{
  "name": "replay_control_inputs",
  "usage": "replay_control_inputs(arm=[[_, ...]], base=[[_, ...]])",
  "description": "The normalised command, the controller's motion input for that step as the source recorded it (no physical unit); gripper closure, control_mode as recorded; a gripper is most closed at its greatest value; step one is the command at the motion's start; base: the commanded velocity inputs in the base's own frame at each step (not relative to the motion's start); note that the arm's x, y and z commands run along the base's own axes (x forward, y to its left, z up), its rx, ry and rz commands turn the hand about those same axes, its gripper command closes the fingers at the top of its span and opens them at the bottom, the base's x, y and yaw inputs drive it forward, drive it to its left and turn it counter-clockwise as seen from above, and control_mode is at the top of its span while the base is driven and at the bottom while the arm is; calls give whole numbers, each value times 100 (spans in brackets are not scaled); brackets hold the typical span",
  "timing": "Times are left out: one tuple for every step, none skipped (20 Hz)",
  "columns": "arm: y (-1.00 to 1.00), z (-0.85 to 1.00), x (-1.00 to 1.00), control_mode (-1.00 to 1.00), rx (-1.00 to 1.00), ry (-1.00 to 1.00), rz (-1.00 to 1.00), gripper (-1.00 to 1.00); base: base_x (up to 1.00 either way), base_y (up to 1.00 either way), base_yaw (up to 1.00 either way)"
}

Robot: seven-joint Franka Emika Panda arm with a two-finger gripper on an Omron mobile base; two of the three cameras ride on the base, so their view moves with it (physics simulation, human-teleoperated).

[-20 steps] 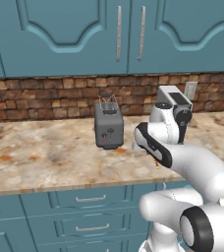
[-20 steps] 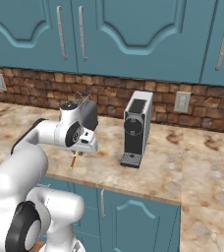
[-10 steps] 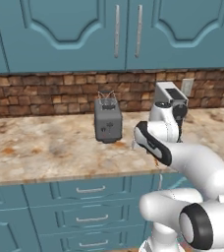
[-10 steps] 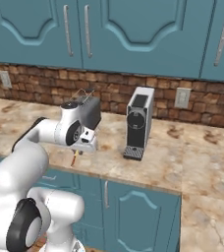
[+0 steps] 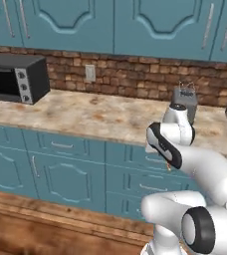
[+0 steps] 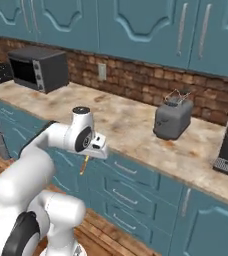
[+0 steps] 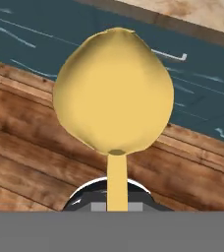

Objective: Take the fork and place it on the left side of the plate. Then take the spoon and place it on the right side of the plate. Make sure they're directly next to the plate.

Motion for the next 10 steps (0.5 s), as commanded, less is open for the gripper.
replay_control_inputs(arm=[[0,0,0,100,0,0,0,100],[0,0,0,100,0,0,0,100],[0,0,0,100,0,0,0,100],[0,0,0,100,0,0,0,100],[0,0,0,100,0,0,0,100],[0,0,0,100,0,0,0,100],[0,0,0,100,0,0,0,100],[0,0,0,100,0,0,0,100],[0,0,0,100,0,0,0,100],[0,0,0,100,0,0,0,100]], base=[[-41,54,100],[-40,48,100],[-41,44,100],[-40,41,100],[-41,37,100],[-42,37,100],[-43,36,100],[-43,35,100],[-44,35,100],[-44,35,100]])
